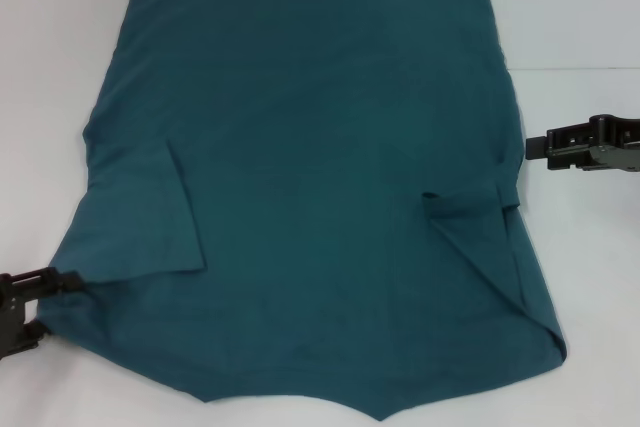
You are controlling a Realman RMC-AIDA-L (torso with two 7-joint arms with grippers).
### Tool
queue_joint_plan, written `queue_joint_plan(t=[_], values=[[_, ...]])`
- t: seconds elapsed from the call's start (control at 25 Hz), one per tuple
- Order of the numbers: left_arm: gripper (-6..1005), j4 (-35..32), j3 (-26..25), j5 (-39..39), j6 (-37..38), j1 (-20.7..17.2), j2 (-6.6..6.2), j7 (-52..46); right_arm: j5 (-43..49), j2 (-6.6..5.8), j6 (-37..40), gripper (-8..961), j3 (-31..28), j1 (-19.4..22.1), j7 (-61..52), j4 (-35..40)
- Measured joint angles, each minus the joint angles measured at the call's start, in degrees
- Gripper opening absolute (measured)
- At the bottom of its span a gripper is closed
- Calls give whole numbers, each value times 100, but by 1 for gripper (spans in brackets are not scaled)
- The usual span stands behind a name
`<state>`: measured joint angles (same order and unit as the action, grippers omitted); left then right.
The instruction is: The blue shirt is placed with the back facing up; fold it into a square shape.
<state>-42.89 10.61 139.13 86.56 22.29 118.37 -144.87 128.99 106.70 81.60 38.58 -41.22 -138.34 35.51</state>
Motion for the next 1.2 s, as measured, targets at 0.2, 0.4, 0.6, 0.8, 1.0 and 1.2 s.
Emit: queue_joint_plan(t=[0.2,0.4,0.6,0.8,1.0,1.2], values=[[568,0,7,-19,29,-22,2,120,-5,0,11,524,-38,2,0,0],[557,0,11,-23,176,-39,2,309,-5,-8,12,524,-84,25,0,8],[434,0,6,-36,283,-41,1,453,-6,-10,-5,525,-203,69,0,9],[240,0,14,-40,303,-36,-4,564,-4,-30,26,528,-269,119,5,9],[76,0,21,-44,329,-7,-13,670,37,-49,80,544,-190,131,23,9],[5,-24,25,-138,534,21,-16,896,58,-190,482,560,-42,177,81,9]])
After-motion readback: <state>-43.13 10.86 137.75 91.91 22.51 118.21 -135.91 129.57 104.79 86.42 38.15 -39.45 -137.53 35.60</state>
